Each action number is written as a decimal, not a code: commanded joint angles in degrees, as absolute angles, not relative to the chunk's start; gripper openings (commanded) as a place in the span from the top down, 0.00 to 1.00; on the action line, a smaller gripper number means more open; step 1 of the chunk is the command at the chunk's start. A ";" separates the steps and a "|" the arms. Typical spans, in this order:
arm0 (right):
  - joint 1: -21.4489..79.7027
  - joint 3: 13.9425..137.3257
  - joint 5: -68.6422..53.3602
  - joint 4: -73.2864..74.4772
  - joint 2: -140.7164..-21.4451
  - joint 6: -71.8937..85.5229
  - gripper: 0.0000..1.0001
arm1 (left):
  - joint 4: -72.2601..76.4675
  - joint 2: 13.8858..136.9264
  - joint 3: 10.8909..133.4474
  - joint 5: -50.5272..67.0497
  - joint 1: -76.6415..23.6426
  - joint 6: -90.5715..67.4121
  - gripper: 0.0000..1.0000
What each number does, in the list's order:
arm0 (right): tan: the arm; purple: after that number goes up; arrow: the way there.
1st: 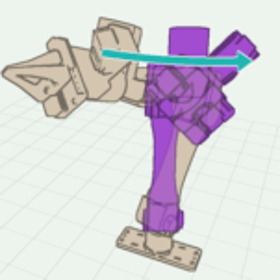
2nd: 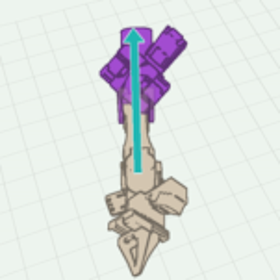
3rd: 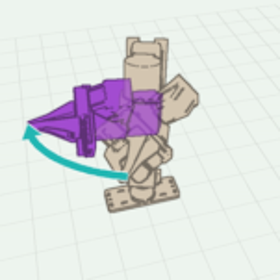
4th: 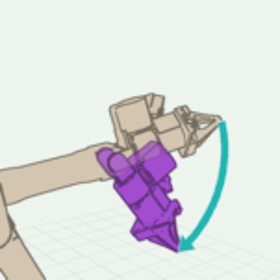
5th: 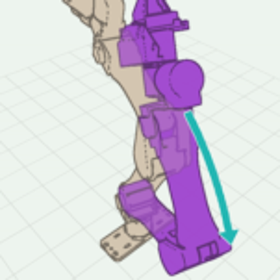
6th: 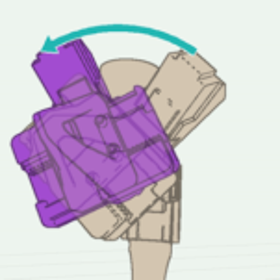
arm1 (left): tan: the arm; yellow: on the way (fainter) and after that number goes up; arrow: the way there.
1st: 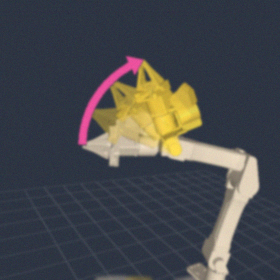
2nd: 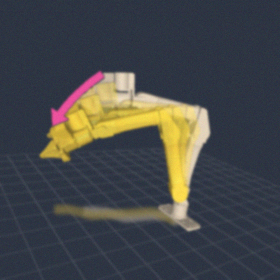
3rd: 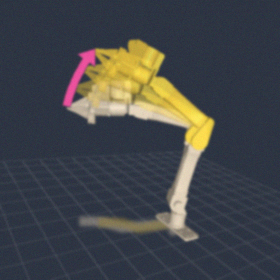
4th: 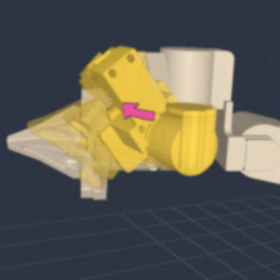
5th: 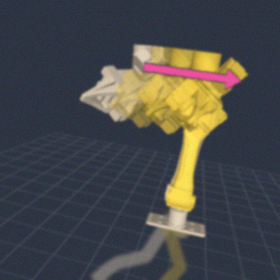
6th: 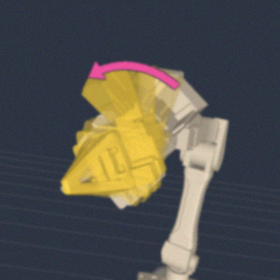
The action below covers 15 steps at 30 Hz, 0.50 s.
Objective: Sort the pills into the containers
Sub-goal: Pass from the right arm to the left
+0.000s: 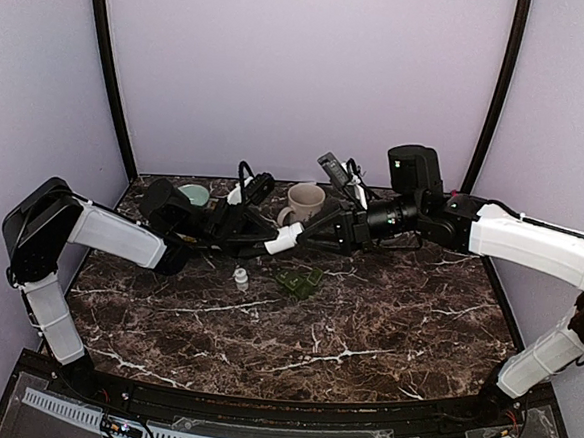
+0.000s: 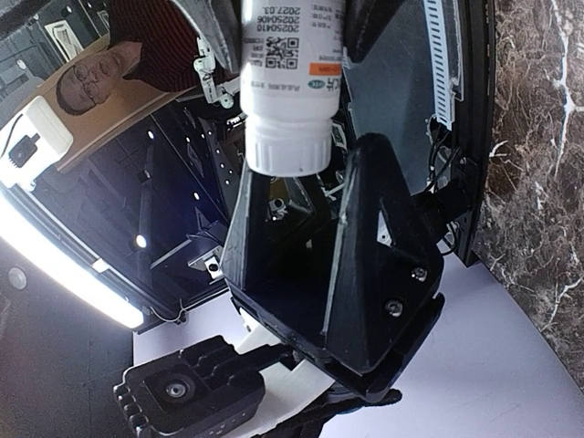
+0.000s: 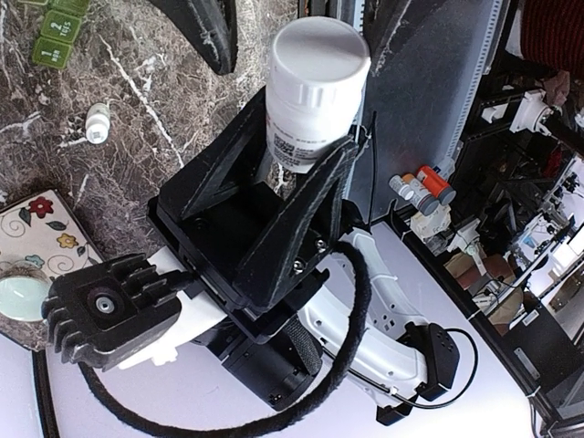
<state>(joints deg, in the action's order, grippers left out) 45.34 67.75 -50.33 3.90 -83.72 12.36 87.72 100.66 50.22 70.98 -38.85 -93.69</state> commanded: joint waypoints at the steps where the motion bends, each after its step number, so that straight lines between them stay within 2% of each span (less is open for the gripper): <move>1: 43.93 68.47 -47.31 4.91 -84.90 12.28 0.53 | 93.39 99.36 52.47 73.56 -39.55 -92.68 0.86; 15: 43.88 67.77 -46.53 5.93 -82.74 13.30 0.43 | 81.53 96.33 51.18 73.06 -38.77 -82.05 0.86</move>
<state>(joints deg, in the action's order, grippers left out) 44.99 67.75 -49.43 5.61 -83.72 12.73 84.51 100.49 50.52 71.20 -38.76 -88.44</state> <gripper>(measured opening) 0.563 0.340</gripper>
